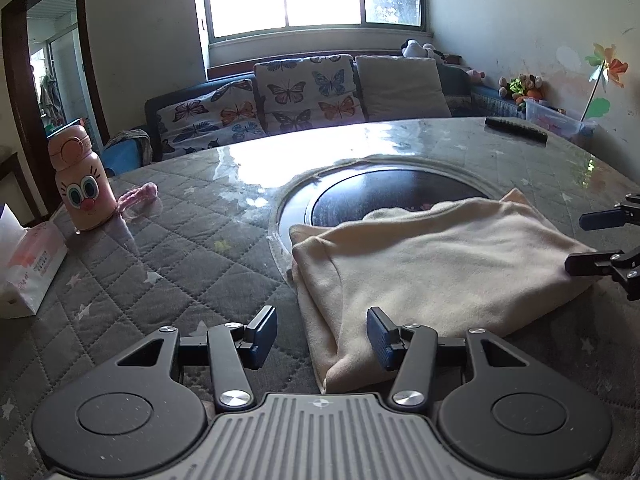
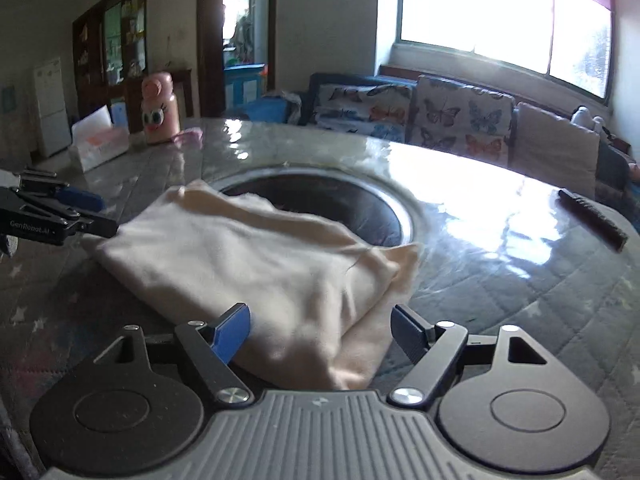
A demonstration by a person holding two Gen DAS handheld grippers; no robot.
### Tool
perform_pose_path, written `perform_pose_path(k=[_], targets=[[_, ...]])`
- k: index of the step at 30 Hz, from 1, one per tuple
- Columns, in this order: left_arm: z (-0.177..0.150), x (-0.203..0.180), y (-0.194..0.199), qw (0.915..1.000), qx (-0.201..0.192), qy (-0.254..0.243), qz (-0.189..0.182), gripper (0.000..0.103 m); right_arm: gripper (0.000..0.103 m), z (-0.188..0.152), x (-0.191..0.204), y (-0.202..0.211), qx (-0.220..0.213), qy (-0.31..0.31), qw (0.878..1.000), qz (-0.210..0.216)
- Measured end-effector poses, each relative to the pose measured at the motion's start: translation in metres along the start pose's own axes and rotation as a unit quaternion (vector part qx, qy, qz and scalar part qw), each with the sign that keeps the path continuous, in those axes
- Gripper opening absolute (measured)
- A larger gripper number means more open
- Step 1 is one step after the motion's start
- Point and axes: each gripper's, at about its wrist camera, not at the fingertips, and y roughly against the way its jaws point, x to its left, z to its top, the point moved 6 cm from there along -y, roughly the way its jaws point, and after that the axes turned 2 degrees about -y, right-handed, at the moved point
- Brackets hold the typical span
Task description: Fold clothes
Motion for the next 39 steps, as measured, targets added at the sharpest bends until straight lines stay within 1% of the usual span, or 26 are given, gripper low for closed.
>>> perform_pose_path(k=[4, 5, 6, 13, 15, 21, 25, 28, 32, 35, 39], targets=[[-0.002, -0.002, -0.007, 0.9999, 0.01, 0.006, -0.003, 0.053, 0.08, -0.002, -0.006, 0.0, 0.003, -0.001, 1.0, -0.009], [-0.005, -0.003, -0.009, 0.9999, 0.014, 0.006, -0.004, 0.053, 0.081, -0.002, -0.007, 0.0, 0.004, -0.001, 1.0, -0.01], [-0.007, -0.004, -0.011, 0.9998, 0.015, 0.007, -0.005, 0.054, 0.085, -0.002, -0.008, 0.0, 0.005, -0.001, 1.0, -0.012], [-0.007, 0.001, -0.009, 0.9996, 0.018, 0.02, -0.004, 0.058, 0.086, -0.003, -0.017, 0.001, 0.01, -0.003, 1.0, -0.024], [-0.007, 0.003, -0.01, 0.9994, 0.021, 0.027, -0.004, 0.059, 0.087, 0.004, -0.011, 0.001, 0.005, 0.007, 1.0, -0.015], [-0.008, 0.01, -0.013, 0.9984, 0.029, 0.048, -0.007, 0.069, 0.089, 0.018, 0.022, -0.005, 0.001, 0.049, 0.998, 0.027], [-0.009, 0.014, -0.015, 0.9975, 0.035, 0.061, -0.004, 0.079, 0.089, 0.024, 0.047, -0.014, 0.004, 0.077, 0.995, 0.055], [-0.009, 0.017, -0.016, 0.9972, 0.035, 0.066, -0.005, 0.083, 0.089, 0.028, 0.065, -0.02, 0.008, 0.098, 0.992, 0.076], [-0.01, 0.019, -0.016, 0.9971, 0.035, 0.068, -0.003, 0.094, 0.089, 0.031, 0.09, -0.028, 0.014, 0.127, 0.986, 0.103], [-0.01, 0.024, -0.015, 0.997, 0.032, 0.07, 0.001, 0.098, 0.089, 0.032, 0.105, -0.033, 0.018, 0.143, 0.983, 0.118], [-0.007, 0.038, -0.012, 0.9957, 0.026, 0.087, 0.018, 0.098, 0.089, 0.031, 0.126, -0.04, 0.021, 0.175, 0.975, 0.136]])
